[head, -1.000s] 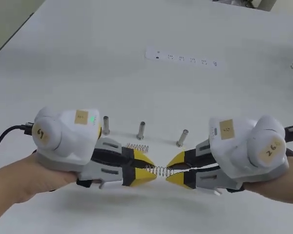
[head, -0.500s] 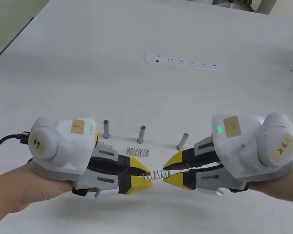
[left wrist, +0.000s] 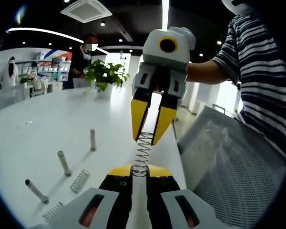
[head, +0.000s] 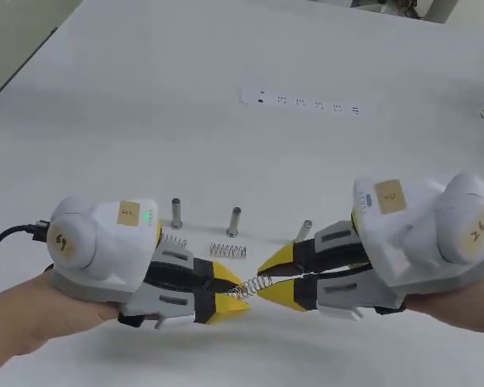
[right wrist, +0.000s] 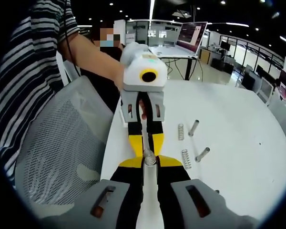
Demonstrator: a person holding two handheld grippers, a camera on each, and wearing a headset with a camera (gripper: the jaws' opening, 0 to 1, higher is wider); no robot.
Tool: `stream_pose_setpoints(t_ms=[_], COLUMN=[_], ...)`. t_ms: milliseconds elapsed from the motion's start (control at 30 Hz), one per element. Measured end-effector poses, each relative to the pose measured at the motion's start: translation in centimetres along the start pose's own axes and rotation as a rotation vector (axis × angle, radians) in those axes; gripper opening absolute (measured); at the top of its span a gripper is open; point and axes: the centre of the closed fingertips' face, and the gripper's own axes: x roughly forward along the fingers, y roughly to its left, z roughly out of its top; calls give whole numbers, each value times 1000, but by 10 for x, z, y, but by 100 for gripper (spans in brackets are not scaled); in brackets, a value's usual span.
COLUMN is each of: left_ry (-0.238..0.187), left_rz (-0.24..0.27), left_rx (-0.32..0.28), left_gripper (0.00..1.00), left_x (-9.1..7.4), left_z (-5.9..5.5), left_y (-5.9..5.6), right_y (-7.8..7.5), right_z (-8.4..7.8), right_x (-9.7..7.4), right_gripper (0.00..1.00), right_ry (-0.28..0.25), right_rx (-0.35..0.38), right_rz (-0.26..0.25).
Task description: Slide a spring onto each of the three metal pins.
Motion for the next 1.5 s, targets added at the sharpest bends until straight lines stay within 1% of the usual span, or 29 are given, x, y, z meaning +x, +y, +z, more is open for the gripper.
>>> stream_pose_setpoints(t_ms=[233,267,300,333,400,500,633,767,800,967,1067,1133,1267,1500], left_ry=[-9,-7,-18,-19,-8,-14,-19,-22,-23,-21,-22,-19,-4,-3], left_rz=[7,7,-1,-2,3,0,2,15,18,23,26,26,32,47], left_rx=[-3,-3,-4,-5,12,3,5,2,2,7,-2,-15,-9,-15], left_gripper=[2,2,2,2,2,2,2,2,2,3,3,3,3,7], left_x=[2,2,3,4,6,6,6,5,5,5,5,5,5,4], left_z=[2,2,4,5,4,5,8,9,9,9,9,9,7,6], left_y=[2,2,0,-1,-2,-1,-1,1,2,3,3,3,3,5], right_y=[-1,-1,0,-1,-1,0,0,-1,-1,-1,-1,-1,-1,-1], right_z=[7,12,16,17,16,21,26,27,27,27,27,26,24,25], right_x=[0,-1,-1,-1,2,3,5,6,6,6,6,6,8,10], right_gripper=[7,7,7,7,7,7,7,7,7,7,7,7,7,7], right_ry=[-24,-53,-79,-75,-56,-77,-90,-96,-96,-89,-82,-74,-61,-50], right_rx=[-7,3,27,23,-7,-4,-29,-54,-65,-80,-85,-91,-99,-115], right_rz=[-14,-14,-11,-11,-14,-13,-26,-43,-46,-52,-52,-52,-52,-54])
